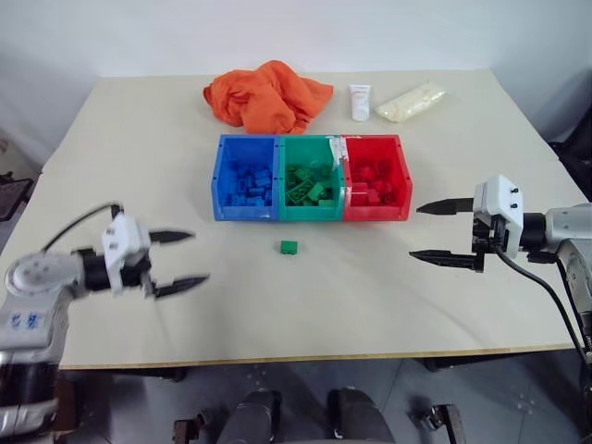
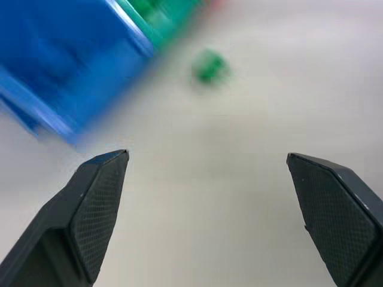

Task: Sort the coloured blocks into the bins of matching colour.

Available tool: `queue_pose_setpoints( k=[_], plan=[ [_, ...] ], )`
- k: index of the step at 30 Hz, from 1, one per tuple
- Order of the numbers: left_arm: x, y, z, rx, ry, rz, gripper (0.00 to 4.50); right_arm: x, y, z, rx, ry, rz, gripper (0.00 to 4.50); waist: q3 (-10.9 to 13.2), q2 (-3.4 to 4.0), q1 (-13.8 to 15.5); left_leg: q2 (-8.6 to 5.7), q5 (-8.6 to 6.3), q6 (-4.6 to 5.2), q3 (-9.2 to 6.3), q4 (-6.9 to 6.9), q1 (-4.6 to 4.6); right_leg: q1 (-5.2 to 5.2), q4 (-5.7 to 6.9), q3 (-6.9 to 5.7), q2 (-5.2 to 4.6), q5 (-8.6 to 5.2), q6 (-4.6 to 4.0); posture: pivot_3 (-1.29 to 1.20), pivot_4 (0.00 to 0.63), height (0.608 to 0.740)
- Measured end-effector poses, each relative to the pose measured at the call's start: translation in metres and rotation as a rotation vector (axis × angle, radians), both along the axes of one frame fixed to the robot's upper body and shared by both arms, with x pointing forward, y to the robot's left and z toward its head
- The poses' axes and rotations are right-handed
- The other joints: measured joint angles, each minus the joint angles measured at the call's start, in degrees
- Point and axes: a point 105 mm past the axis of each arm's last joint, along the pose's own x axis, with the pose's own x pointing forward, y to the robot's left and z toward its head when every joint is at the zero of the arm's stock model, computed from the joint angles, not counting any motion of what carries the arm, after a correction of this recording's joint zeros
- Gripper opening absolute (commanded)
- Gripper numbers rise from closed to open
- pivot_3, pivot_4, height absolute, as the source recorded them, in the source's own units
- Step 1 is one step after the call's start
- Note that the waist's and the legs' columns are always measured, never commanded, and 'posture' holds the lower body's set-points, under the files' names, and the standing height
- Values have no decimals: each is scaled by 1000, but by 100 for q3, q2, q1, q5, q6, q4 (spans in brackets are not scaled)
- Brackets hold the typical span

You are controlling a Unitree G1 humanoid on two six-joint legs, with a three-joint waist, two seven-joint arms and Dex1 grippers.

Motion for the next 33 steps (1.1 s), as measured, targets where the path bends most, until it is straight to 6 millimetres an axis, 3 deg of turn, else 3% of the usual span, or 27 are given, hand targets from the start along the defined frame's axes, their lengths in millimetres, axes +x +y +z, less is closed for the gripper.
queue_pose_setpoints(
  k=[5,11,15,19,28,33],
  plan=[
    [-26,17,-12,19,75,52,4500,4,6,-1,10,7,43,4487,0,1,69,-3,-1,1,-1,1,2,4,-3,1,-2,0,-1,0,150,740],
    [-16,8,2,6,9,42,4500,5,8,0,6,-1,60,4487,0,2,103,-5,-2,1,1,0,2,3,-2,-1,-2,0,-1,0,150,740],
    [1,-14,13,-10,-54,-24,4500,4,8,-1,6,0,64,4487,0,2,102,-6,-2,1,2,1,2,2,0,-3,-2,0,-1,0,150,740],
    [24,-52,16,-35,-97,-109,4500,-1,10,-6,5,-1,60,4487,0,2,126,-6,-2,1,2,7,0,0,14,-10,-1,0,0,0,150,740],
    [58,-108,-13,16,-51,-272,4500,-17,7,-9,44,-15,12,4487,-1,4,98,-4,-2,0,8,10,-1,0,27,-11,4,0,1,0,150,740],
    [95,-129,-19,38,-92,-250,4500,-35,6,-16,58,6,-1,4487,-1,2,146,-10,-3,3,6,21,-3,3,31,-28,3,2,4,0,150,740]
  ],
)
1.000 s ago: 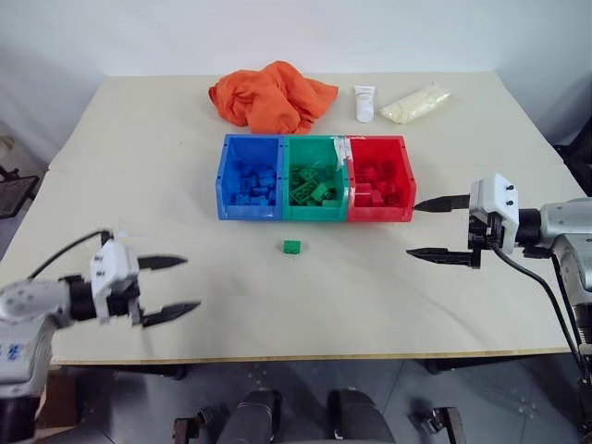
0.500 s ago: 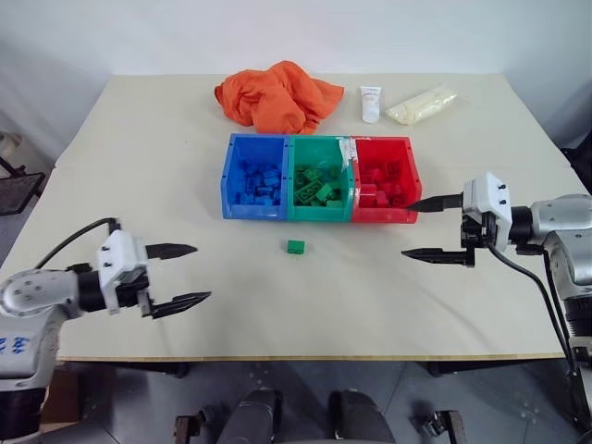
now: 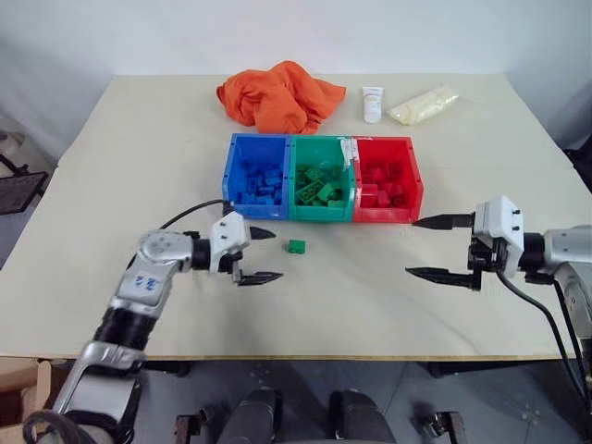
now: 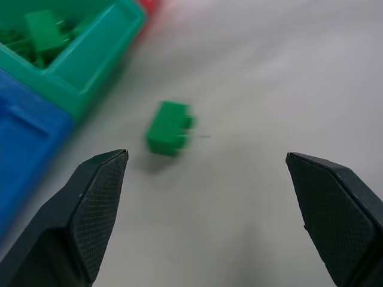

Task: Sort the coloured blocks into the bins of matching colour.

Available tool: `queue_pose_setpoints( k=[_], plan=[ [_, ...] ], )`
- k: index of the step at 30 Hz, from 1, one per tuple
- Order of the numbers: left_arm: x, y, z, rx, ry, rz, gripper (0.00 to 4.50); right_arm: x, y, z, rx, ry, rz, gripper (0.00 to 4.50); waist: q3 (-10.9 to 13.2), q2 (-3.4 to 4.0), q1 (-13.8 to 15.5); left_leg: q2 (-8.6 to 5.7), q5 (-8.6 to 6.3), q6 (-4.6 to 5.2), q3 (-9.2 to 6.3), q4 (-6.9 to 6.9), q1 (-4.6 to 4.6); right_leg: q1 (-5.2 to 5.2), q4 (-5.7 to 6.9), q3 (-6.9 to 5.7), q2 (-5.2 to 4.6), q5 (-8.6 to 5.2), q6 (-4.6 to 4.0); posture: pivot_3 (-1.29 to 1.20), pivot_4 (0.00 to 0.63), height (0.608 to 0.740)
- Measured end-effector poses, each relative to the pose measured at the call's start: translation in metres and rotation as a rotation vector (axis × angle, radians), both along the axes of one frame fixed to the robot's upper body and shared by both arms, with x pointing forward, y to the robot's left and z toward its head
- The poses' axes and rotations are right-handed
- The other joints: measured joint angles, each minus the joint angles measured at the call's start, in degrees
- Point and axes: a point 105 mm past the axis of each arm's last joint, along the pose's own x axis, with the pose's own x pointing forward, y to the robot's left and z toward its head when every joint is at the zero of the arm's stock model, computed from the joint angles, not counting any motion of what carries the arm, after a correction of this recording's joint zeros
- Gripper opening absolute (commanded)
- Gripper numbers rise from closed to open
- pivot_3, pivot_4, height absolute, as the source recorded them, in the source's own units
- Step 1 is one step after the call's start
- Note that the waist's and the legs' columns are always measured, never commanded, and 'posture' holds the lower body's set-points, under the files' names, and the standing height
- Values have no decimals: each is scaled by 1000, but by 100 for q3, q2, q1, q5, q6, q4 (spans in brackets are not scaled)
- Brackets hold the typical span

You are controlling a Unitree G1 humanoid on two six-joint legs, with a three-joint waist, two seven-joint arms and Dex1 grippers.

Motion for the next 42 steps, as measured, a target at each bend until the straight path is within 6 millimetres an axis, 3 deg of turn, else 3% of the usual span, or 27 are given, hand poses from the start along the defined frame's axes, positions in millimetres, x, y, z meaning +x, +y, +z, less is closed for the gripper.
queue_pose_setpoints(
  k=[7,10,19,20,31,34,37,40,42],
  plan=[
    [10,-26,-8,-15,19,-73,4500,-9,-4,-1,19,-12,-69,4487,1,-3,-25,0,-1,2,4,-1,0,-2,3,-23,0,1,1,0,150,740],
    [11,-27,-13,15,42,-99,3901,-11,-6,0,21,-25,-95,4500,2,-3,-25,0,-1,2,6,-1,0,-2,4,-25,0,1,1,0,150,740],
    [14,-18,-17,43,78,-86,995,-14,-9,2,31,-43,-138,4500,2,-3,-12,-2,0,3,4,2,0,-1,6,-21,-1,1,2,0,150,740],
    [16,-18,-15,41,69,-87,855,-14,-9,3,32,-48,-140,4500,2,-3,-12,-2,0,3,4,2,0,-1,6,-22,-1,1,2,0,150,740],
    [25,-49,17,-52,-46,-121,856,-14,-13,-2,50,-51,-191,4500,4,-7,-12,-1,0,4,3,3,-1,-1,9,-24,1,1,3,0,150,740],
    [47,-61,54,-122,-134,-28,856,-16,-11,-3,55,-59,-202,4500,9,-16,10,-8,1,6,2,13,-9,-1,8,-26,0,3,7,0,150,740],
    [67,-60,90,-157,-218,85,856,-16,-13,0,57,-79,-220,4500,8,-17,2,-11,1,7,3,6,-4,-1,9,-31,0,4,9,0,150,740],
    [79,-57,90,-150,-215,163,856,-16,-16,0,61,-88,-244,4500,8,-17,-21,-10,1,7,5,1,-1,-3,12,-33,2,4,9,0,150,740],
    [85,-56,82,-149,-178,210,1573,-16,-17,-1,70,-92,-254,4500,9,-19,-17,-9,1,7,5,2,-3,-5,12,-34,6,4,9,0,150,740]
  ],
)
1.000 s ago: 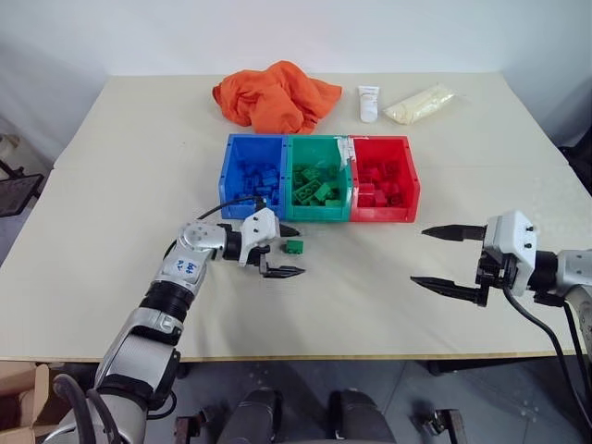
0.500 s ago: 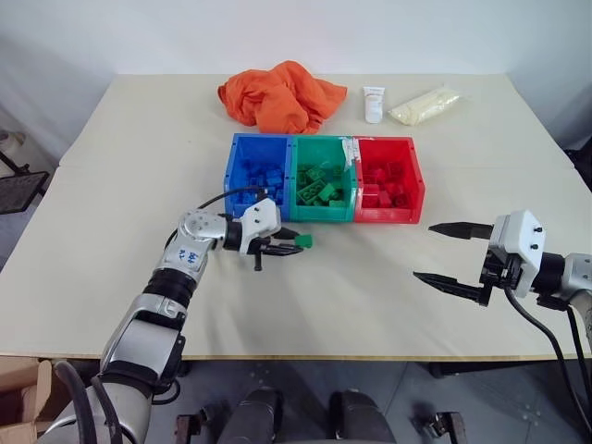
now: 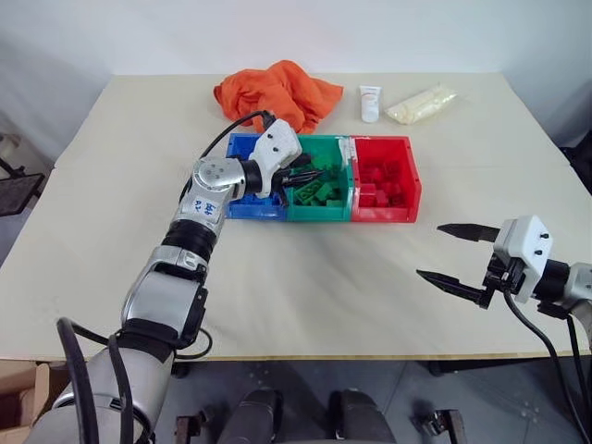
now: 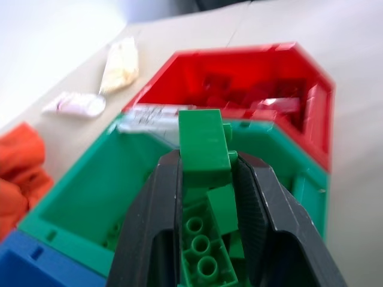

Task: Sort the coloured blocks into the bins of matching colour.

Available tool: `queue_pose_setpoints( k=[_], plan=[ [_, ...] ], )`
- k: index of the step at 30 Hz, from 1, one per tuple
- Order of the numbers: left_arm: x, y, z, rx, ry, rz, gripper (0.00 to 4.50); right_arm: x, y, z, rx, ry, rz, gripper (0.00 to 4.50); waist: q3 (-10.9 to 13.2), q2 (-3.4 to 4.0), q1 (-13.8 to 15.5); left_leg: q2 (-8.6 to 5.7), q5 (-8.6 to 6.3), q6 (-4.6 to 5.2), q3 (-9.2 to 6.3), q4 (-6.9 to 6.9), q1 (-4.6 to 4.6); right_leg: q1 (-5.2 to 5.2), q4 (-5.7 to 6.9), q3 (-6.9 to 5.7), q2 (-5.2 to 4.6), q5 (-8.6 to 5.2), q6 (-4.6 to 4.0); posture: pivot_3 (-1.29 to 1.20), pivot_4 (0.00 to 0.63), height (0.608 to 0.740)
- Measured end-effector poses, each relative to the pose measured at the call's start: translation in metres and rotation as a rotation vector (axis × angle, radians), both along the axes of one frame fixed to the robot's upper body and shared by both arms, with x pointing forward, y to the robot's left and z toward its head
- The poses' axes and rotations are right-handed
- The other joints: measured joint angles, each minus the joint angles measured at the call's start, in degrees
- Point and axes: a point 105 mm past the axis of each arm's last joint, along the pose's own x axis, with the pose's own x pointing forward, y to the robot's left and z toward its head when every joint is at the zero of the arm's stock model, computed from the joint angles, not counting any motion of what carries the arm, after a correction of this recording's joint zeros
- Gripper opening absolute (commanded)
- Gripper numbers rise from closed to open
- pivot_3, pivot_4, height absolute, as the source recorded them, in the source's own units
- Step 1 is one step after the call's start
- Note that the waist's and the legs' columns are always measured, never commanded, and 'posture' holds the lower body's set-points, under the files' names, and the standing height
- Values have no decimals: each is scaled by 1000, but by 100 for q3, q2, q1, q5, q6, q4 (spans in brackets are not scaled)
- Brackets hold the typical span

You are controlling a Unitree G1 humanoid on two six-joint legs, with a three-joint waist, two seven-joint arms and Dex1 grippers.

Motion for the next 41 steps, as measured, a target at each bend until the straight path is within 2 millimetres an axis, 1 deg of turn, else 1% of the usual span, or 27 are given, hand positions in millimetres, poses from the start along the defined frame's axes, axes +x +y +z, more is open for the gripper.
queue_pose_setpoints(
  k=[2,6,9,10,12,14,16,17,19,21,22,24,25,26,29,30,32,35,41],
  plan=[
    [4,-4,2,-27,28,22,2124,0,0,-1,9,-4,-6,4500,1,-2,6,-2,0,0,0,3,-2,0,0,1,12,0,0,0,150,740],
    [5,-9,17,-43,-1,13,3406,1,0,0,13,-14,-16,4500,1,-2,10,-6,0,1,-1,3,-2,0,1,2,14,0,1,0,150,740],
    [4,-10,20,-56,-11,-1,4349,2,0,1,14,-19,-19,4500,1,-2,8,-6,0,1,-1,3,-2,0,1,3,15,0,1,0,150,740],
    [3,-10,20,-59,-8,-15,4453,2,0,1,14,-20,-19,4500,1,-2,7,-6,0,1,0,3,-2,-1,1,2,15,0,1,0,150,740],
    [-2,-10,23,-87,5,-65,4453,2,1,2,14,-26,-15,4500,1,-2,5,-6,0,1,0,3,-2,-2,2,3,15,0,1,0,150,740],
    [-12,-4,35,-132,2,-166,4453,5,3,7,13,-40,4,4500,1,-2,-27,1,0,0,4,2,-4,-6,1,7,20,0,1,0,150,740],
    [-24,17,50,-149,-39,-241,4453,9,4,11,11,-53,27,4500,-1,1,-111,9,0,-3,3,-4,2,-7,2,13,28,0,0,0,150,740],
    [-27,29,51,-148,-38,-239,4453,11,3,12,7,-49,31,4500,-2,3,-148,14,-1,-5,3,-5,5,-7,3,17,28,0,0,0,150,740],
    [-32,58,44,-149,8,-203,4453,17,0,13,-5,-40,45,4500,-3,4,-190,20,-2,-7,3,-6,11,-7,3,29,29,0,0,0,150,740],
    [-43,83,28,-143,71,-176,4453,23,-2,16,-4,-37,55,4500,-3,6,-228,21,-2,-8,-4,-7,11,-10,7,42,27,0,-1,0,150,740],
    [-51,95,18,-134,101,-172,4453,27,-3,17,-8,-33,65,4500,-3,6,-245,22,-3,-10,-9,-5,10,-10,6,55,26,0,-1,0,150,740],
    [-66,110,6,-113,155,-184,4453,31,-3,18,-20,-27,88,4500,-3,5,-271,22,-5,-11,-13,-4,7,-10,3,69,19,0,-2,0,150,740],
    [-76,120,1,-107,185,-187,4453,34,-3,19,-27,-25,106,4500,-3,5,-276,21,-5,-12,-15,-4,6,-10,2,70,17,0,-2,0,150,740],
    [-87,133,-1,-106,198,-178,4453,37,-3,20,-32,-20,124,4500,-3,5,-283,22,-5,-12,-16,-4,6,-10,0,71,16,0,-2,0,150,740],
    [-110,168,-3,-91,207,-108,4453,45,-11,18,-48,7,143,4500,-4,7,-269,20,-6,-13,-19,-7,7,-7,-5,70,10,-1,-4,0,150,740],
    [-116,176,-4,-88,208,-86,4453,47,-13,18,-50,12,147,4500,-4,8,-267,20,-6,-13,-20,-6,8,-5,-5,70,10,-1,-4,0,150,740],
    [-126,187,-10,-102,218,-53,4453,52,-18,20,-41,14,147,4500,-5,10,-242,16,-6,-12,-20,-5,8,-3,-7,69,5,-1,-4,0,150,740],
    [-138,197,-24,-117,272,-19,4453,54,-20,22,-33,7,173,4500,-5,10,-208,17,-6,-12,-20,-6,8,-3,-8,69,6,-1,-5,0,150,740],
    [-157,208,-36,-146,314,28,4453,55,-18,10,-22,66,208,4500,-5,11,-170,17,-7,-12,-17,-6,9,-4,-9,71,4,-1,-5,0,150,740]
  ],
)
